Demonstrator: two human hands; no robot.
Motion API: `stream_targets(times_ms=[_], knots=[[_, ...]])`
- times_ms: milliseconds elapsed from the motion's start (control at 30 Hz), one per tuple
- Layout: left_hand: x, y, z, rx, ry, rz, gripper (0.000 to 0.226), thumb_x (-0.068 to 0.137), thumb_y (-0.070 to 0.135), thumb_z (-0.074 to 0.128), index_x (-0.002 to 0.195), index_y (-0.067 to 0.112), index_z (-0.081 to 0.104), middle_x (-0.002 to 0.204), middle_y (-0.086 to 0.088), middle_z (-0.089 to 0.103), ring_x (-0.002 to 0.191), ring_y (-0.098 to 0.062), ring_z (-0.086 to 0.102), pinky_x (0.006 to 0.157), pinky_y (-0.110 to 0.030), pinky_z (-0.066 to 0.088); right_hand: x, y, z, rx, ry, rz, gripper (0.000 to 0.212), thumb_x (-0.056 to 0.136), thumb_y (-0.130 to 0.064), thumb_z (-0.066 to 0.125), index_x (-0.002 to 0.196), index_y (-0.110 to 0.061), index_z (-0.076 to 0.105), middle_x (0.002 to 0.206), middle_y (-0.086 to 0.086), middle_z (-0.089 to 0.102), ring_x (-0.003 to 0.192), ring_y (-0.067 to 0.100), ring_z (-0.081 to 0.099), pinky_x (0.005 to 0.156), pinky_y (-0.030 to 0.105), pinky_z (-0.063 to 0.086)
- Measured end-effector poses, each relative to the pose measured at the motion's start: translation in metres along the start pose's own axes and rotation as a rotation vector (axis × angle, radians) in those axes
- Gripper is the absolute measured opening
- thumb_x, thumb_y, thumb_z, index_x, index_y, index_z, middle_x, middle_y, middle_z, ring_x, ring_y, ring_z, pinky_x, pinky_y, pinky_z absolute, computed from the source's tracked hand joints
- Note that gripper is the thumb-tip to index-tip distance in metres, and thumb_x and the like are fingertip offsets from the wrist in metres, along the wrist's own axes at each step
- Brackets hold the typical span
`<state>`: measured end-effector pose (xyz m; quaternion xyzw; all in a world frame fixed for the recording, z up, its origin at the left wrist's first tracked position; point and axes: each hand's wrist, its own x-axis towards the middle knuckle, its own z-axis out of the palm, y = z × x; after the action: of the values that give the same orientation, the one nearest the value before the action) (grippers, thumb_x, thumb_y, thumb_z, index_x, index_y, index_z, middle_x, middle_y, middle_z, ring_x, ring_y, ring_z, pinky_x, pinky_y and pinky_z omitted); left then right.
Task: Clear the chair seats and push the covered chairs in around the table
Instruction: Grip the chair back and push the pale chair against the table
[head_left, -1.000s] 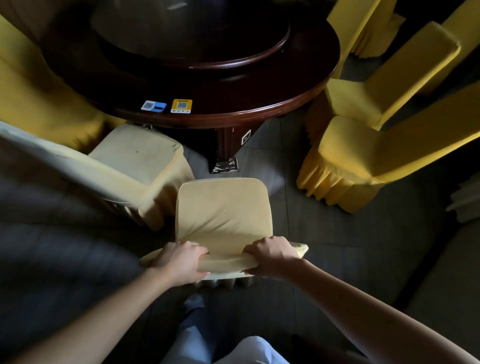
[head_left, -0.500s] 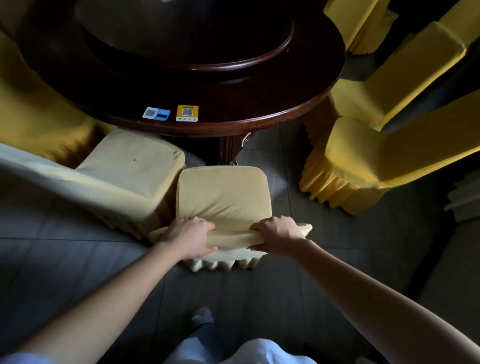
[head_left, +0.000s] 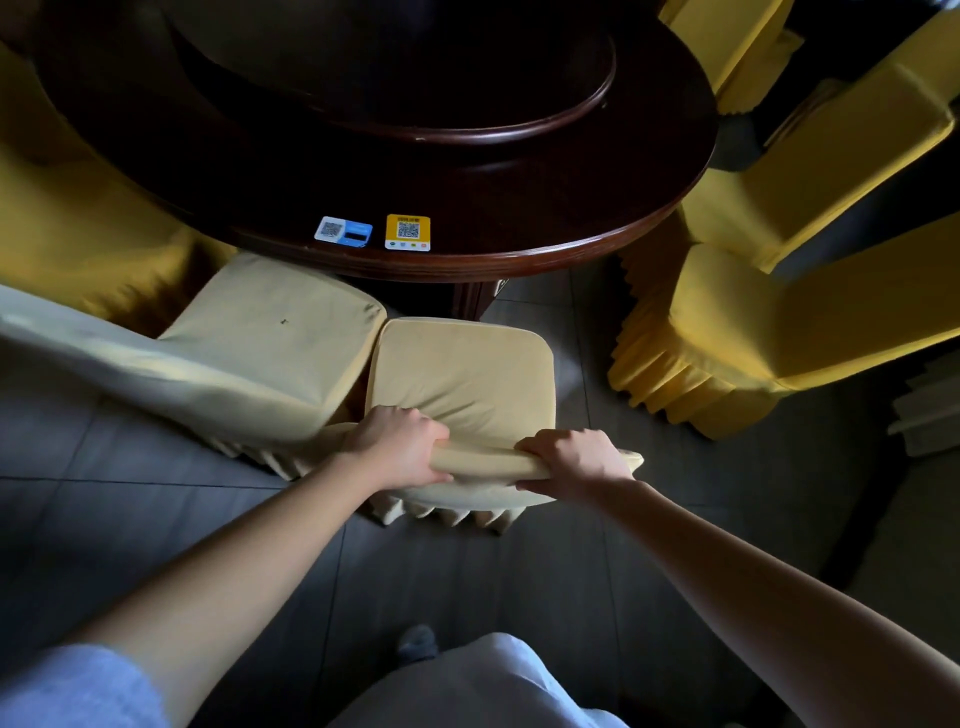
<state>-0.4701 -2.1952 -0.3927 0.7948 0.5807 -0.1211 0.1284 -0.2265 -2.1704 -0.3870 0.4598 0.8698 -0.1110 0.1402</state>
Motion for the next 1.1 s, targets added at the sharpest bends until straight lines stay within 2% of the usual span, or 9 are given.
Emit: stream_targets(times_ms=[333, 500, 600, 700, 800, 867, 967, 1033, 1100], knots=[[0.015, -0.024, -0.013, -0.004, 0.014, 0.002, 0.046, 0.073, 0.070, 0.057, 0.094, 0.030, 0.060, 0.092, 0.005, 0.066, 0.084, -0.019, 0.061, 0.067, -0.030, 0.041, 0.021, -0.008, -0.015, 0.029, -0.015, 0.036, 0.047, 0.080, -0.062, 0.058, 0.120, -0.038, 0.055, 0.108, -0.010, 0.063, 0.098, 0.021, 0.060, 0.077, 0.034, 0.047], [0.022, -0.029, -0.007, -0.018, 0.026, 0.017, 0.046, 0.073, 0.071, 0.055, 0.095, 0.030, 0.059, 0.094, 0.004, 0.066, 0.084, -0.020, 0.061, 0.076, -0.034, 0.048, 0.027, -0.010, -0.020, 0.034, -0.044, 0.052, 0.046, 0.079, -0.061, 0.058, 0.118, -0.038, 0.055, 0.108, -0.011, 0.063, 0.098, 0.020, 0.060, 0.077, 0.033, 0.046], [0.024, -0.032, -0.005, -0.022, 0.013, 0.037, 0.062, 0.072, 0.075, 0.051, 0.108, 0.026, 0.060, 0.106, 0.002, 0.066, 0.094, -0.020, 0.062, 0.082, -0.036, 0.048, 0.037, -0.010, -0.026, 0.028, -0.167, 0.022, 0.046, 0.076, -0.059, 0.061, 0.115, -0.035, 0.058, 0.106, -0.007, 0.066, 0.098, 0.021, 0.062, 0.077, 0.032, 0.048], [0.020, -0.036, -0.015, -0.132, -0.063, 0.103, 0.074, 0.071, 0.080, 0.046, 0.118, 0.024, 0.060, 0.114, 0.003, 0.064, 0.101, -0.020, 0.060, 0.083, -0.033, 0.045, 0.054, -0.014, -0.049, -0.005, -0.405, -0.043, 0.061, 0.072, -0.057, 0.069, 0.126, -0.033, 0.056, 0.122, -0.007, 0.063, 0.115, 0.021, 0.056, 0.091, 0.031, 0.043], [0.012, -0.063, -0.027, -0.450, -0.248, 0.028, 0.063, 0.071, 0.082, 0.041, 0.102, 0.032, 0.062, 0.101, 0.009, 0.065, 0.090, -0.014, 0.060, 0.073, -0.030, 0.047, 0.085, -0.036, -0.064, -0.105, -0.687, -0.117, 0.080, 0.068, -0.056, 0.076, 0.135, -0.021, 0.048, 0.134, 0.001, 0.055, 0.121, 0.024, 0.050, 0.098, 0.031, 0.041], [0.005, -0.093, -0.031, -0.530, -0.267, -0.079, 0.055, 0.075, 0.082, 0.035, 0.095, 0.037, 0.060, 0.094, 0.012, 0.062, 0.086, -0.012, 0.059, 0.071, -0.030, 0.046, 0.106, -0.059, -0.068, -0.138, -0.747, -0.155, 0.088, 0.066, -0.060, 0.075, 0.136, -0.016, 0.045, 0.137, 0.005, 0.052, 0.121, 0.026, 0.051, 0.099, 0.034, 0.044], [-0.020, -0.151, -0.032, -0.382, -0.057, -0.178, 0.060, 0.079, 0.075, 0.038, 0.116, 0.031, 0.057, 0.116, 0.011, 0.061, 0.101, -0.015, 0.062, 0.085, -0.034, 0.049, 0.131, -0.101, -0.078, -0.057, -0.672, -0.268, 0.092, 0.072, -0.062, 0.070, 0.141, -0.011, 0.039, 0.141, 0.011, 0.047, 0.125, 0.029, 0.047, 0.099, 0.034, 0.042], [-0.042, -0.186, -0.032, -0.341, 0.163, -0.235, 0.062, 0.077, 0.063, 0.051, 0.123, 0.021, 0.056, 0.125, 0.004, 0.061, 0.110, -0.020, 0.060, 0.093, -0.032, 0.047, 0.144, -0.127, -0.087, -0.041, -0.613, -0.361, 0.079, 0.076, -0.060, 0.067, 0.133, -0.008, 0.047, 0.131, 0.012, 0.055, 0.116, 0.028, 0.053, 0.085, 0.029, 0.041], [-0.064, -0.215, -0.035, -0.318, 0.249, -0.331, 0.057, 0.078, 0.047, 0.067, 0.126, 0.018, 0.056, 0.128, 0.001, 0.060, 0.115, -0.021, 0.057, 0.096, -0.031, 0.043, 0.154, -0.146, -0.097, -0.071, -0.605, -0.406, 0.068, 0.079, -0.057, 0.066, 0.123, -0.005, 0.056, 0.120, 0.011, 0.061, 0.109, 0.026, 0.056, 0.076, 0.026, 0.037]])
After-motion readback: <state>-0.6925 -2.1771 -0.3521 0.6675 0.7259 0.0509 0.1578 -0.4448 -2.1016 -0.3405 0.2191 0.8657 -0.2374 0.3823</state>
